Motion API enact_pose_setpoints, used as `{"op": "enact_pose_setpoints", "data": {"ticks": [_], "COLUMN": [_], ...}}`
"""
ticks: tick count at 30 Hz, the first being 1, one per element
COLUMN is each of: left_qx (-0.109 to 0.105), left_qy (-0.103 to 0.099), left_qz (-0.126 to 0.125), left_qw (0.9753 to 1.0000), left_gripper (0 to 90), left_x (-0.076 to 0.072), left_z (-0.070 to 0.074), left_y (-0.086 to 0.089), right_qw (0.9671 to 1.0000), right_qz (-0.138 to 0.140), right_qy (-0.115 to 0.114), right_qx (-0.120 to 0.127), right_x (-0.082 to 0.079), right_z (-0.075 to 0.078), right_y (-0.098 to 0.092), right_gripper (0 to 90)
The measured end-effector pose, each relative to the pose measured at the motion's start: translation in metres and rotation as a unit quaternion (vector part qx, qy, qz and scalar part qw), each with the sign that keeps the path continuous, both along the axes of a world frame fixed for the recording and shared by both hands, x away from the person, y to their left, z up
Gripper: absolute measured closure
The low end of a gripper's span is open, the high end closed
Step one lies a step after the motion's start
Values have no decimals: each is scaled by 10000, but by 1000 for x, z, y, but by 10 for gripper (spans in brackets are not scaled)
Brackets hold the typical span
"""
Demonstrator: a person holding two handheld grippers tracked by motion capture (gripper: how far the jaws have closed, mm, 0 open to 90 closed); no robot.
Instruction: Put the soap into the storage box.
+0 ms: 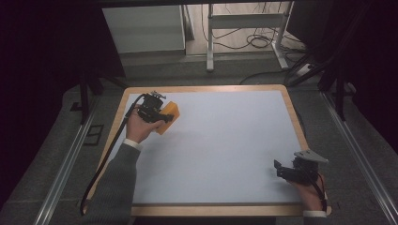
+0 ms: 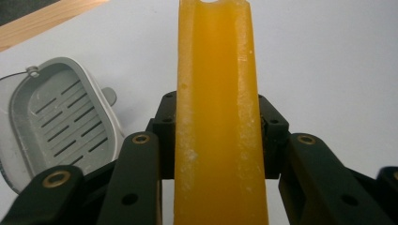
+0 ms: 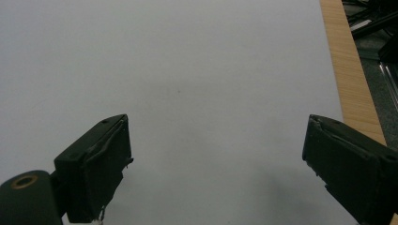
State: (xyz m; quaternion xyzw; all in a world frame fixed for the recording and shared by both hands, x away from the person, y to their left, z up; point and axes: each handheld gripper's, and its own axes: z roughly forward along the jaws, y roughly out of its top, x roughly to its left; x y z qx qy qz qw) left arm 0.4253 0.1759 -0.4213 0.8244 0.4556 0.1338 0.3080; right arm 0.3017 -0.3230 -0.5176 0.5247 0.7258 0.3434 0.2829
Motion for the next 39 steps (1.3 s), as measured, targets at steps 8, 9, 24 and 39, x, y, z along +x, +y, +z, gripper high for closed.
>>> {"op": "enact_pose_setpoints", "data": {"ticks": [8, 9, 24, 39], "left_qx": [-73, -108, -196, -313], "left_qy": [35, 55, -8, 53], "left_qz": [168, 195, 575, 790], "left_qw": [9998, 9997, 9982, 9964], "left_gripper": [611, 611, 611, 611], "left_x": [9, 10, 25, 44], "left_z": [0, 0, -1, -1], "left_y": [9, 10, 29, 39], "right_qw": [10000, 10000, 10000, 10000], "right_qz": [-7, -7, -2, -9], "right_qy": [8, 9, 24, 26], "right_qx": [0, -2, -2, -6], "right_x": [0, 0, 0, 1], "right_z": [0, 0, -1, -1], "right_y": [0, 0, -1, -1], "right_gripper": [84, 84, 84, 84]}}
